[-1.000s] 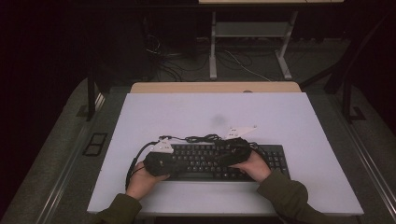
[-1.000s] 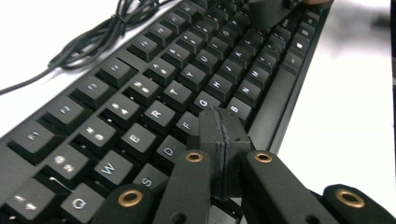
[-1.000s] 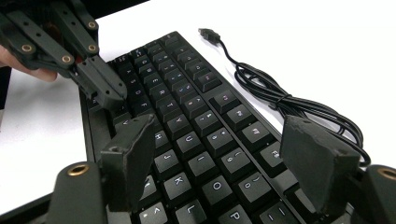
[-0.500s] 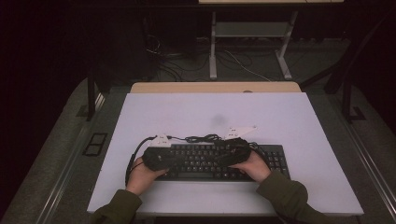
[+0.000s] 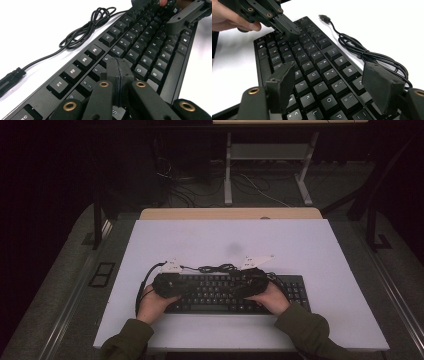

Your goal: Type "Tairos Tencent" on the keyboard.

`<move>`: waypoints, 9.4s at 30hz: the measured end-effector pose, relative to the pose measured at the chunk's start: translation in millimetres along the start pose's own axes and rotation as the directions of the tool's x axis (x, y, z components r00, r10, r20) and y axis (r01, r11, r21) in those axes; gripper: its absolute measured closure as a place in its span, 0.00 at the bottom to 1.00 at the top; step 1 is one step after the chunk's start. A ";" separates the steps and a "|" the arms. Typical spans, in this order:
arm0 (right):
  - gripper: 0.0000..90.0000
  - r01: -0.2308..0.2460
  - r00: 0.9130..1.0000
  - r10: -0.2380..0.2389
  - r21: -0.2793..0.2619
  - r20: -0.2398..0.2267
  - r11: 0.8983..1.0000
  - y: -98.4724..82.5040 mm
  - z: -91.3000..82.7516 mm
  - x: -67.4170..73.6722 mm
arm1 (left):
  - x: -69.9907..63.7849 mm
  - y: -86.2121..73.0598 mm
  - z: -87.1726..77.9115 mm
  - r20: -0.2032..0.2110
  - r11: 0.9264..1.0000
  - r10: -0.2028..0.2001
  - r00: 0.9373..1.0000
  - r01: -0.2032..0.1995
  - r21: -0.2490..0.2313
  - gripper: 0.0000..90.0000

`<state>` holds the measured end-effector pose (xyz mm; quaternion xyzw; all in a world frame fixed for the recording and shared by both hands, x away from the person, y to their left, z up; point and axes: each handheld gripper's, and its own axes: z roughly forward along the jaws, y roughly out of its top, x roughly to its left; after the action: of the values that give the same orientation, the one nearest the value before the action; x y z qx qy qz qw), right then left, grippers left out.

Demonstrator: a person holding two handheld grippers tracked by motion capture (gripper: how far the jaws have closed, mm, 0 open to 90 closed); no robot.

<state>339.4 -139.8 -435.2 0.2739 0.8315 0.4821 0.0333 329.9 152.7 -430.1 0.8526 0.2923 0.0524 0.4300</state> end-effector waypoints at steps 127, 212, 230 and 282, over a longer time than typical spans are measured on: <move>0.88 0.077 0.991 -0.063 0.111 -0.122 0.991 -1.2 19.9 31.5 | -3.9 -11.2 -9.8 -0.107 0.995 -0.083 0.991 0.076 -0.072 0.26; 0.22 0.006 1.000 -0.007 -0.014 -0.030 1.000 -2.1 -16.2 -2.3 | -16.9 6.9 11.9 -0.004 0.999 -0.024 1.000 0.024 -0.033 0.74; 0.22 -0.019 1.000 0.019 -0.053 0.002 0.998 -13.9 -49.2 -9.6 | -20.5 -1.1 -7.0 -0.042 0.995 -0.032 0.999 0.028 -0.096 0.33; 0.20 -0.082 0.989 0.095 -0.122 0.110 0.989 -91.8 -155.5 -24.4 | -23.1 -25.6 -37.6 -0.096 0.988 -0.047 0.994 0.032 -0.153 0.00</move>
<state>271.5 -308.9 -432.7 0.3356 0.7854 0.5145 0.0762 286.4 178.3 -422.4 0.8078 0.3255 0.1081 0.4794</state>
